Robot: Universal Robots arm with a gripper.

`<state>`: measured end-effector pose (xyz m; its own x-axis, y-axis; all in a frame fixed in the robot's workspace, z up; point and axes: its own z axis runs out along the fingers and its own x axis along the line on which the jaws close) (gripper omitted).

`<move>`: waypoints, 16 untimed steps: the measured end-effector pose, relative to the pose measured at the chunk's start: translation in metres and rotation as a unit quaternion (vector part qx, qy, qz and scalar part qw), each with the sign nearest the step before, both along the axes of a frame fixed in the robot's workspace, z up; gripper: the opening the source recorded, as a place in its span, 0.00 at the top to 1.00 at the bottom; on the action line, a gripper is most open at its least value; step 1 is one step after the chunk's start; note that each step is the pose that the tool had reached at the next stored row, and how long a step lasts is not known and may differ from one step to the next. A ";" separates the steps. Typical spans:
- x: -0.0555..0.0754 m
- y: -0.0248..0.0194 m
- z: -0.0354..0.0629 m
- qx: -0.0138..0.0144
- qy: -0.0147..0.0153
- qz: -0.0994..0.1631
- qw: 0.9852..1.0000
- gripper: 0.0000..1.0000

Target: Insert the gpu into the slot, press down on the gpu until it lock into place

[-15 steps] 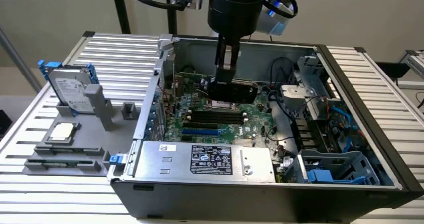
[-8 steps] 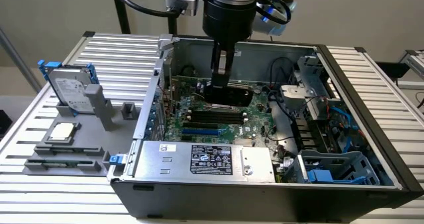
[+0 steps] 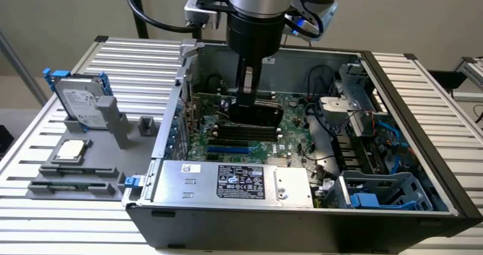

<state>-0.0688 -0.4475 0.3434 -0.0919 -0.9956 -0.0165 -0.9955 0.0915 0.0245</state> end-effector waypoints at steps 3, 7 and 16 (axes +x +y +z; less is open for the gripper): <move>0.000 -0.0001 -0.0054 0.000 0.000 0.006 1.000 0.74; -0.001 -0.0005 -0.0127 0.000 0.000 0.017 1.000 0.74; -0.004 -0.0017 -0.0290 0.000 0.000 0.022 1.000 0.74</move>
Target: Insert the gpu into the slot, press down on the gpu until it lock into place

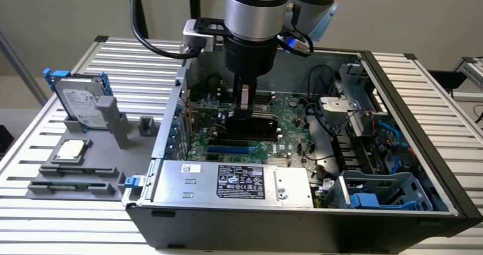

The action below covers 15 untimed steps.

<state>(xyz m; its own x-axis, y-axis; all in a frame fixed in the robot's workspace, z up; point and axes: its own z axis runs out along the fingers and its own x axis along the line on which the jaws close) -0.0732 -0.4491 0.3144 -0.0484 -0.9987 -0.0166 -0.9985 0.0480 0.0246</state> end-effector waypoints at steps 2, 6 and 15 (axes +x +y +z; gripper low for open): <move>-0.002 0.0000 -0.0037 0.000 0.000 0.000 1.000 0.74; -0.004 0.0000 -0.0109 0.000 0.000 0.000 1.000 0.74; -0.007 0.0000 -0.0273 0.000 0.000 0.000 1.000 0.74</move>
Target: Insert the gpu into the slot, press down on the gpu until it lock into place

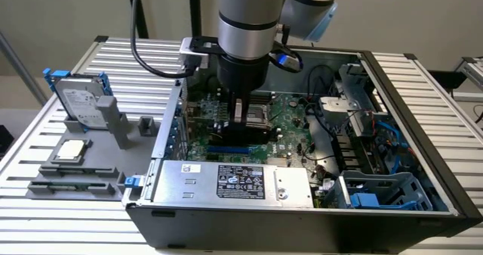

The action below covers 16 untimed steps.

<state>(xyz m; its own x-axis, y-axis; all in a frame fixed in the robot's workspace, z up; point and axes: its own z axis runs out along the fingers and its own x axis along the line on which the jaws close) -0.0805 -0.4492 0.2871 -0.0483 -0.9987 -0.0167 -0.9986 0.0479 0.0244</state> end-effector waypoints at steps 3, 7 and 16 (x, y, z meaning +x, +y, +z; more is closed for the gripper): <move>-0.001 0.0000 -0.0047 0.000 0.000 0.000 1.000 0.74; -0.002 0.0000 -0.0085 0.000 0.000 0.000 1.000 0.74; -0.003 0.0000 -0.0108 0.000 0.000 0.000 1.000 0.74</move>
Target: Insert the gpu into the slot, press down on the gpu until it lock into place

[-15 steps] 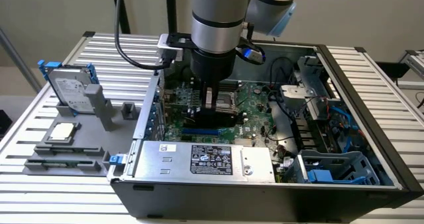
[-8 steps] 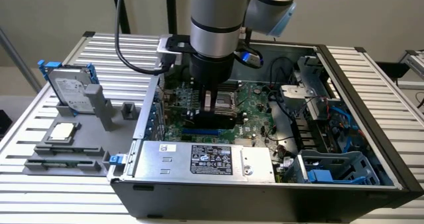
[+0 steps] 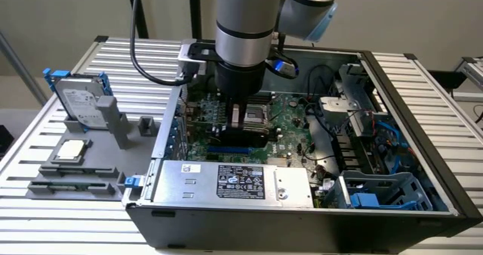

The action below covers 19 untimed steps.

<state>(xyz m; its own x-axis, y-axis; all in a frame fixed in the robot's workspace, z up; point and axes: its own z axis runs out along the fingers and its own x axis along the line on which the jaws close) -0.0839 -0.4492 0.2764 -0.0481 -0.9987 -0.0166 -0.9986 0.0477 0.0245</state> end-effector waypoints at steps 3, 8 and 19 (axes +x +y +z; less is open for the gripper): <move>0.000 0.0001 -0.0007 0.000 0.000 0.000 1.000 0.74; -0.001 0.0003 -0.0044 0.001 0.000 0.000 1.000 0.74; -0.001 0.0015 -0.0106 0.004 0.000 0.000 1.000 0.74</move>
<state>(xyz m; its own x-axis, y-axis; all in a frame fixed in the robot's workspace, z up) -0.0852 -0.4476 0.2658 -0.0480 -0.9985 -0.0246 -0.9986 0.0474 0.0248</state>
